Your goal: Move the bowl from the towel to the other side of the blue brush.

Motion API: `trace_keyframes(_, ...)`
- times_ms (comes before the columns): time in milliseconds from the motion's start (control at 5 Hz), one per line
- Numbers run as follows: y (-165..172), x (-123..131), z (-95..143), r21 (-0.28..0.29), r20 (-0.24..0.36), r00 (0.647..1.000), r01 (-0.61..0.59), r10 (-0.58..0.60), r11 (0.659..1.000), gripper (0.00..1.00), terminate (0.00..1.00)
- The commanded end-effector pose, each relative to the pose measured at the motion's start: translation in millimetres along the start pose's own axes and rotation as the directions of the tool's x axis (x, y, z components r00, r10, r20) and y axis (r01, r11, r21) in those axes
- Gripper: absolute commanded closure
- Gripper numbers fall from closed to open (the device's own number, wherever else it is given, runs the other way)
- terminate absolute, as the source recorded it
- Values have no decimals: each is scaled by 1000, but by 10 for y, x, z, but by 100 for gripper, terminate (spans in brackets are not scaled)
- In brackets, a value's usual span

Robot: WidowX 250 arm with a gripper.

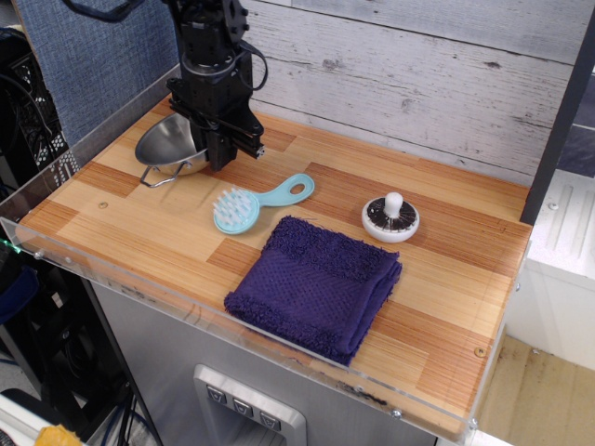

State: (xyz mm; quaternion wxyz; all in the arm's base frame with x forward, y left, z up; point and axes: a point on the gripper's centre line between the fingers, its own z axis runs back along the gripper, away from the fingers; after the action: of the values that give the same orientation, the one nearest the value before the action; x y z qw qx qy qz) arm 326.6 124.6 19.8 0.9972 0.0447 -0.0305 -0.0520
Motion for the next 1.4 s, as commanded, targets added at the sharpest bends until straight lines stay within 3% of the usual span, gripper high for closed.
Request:
trace_keyframes(0, 24, -395, 77, -101, -40, 999, -38, 34, 994, 0, 0)
trace_keyframes(400, 8, -379, 361, -188, 33, 999, -20, 26, 982, 0, 0)
trace_keyframes(600, 74, -378, 565, -197, 94, 994, -29, 48, 980, 0, 0)
trace_keyframes(800, 106, -388, 780, -150, 118, 991, -50, 68, 987, 0, 0)
trace_keyframes(1000, 32, -426, 990, -52, 84, 990, -105, 109, 993, 0, 0)
trace_keyframes(1200, -73, -458, 1175, -23, 67, 992, -103, 105, 994, 0, 0)
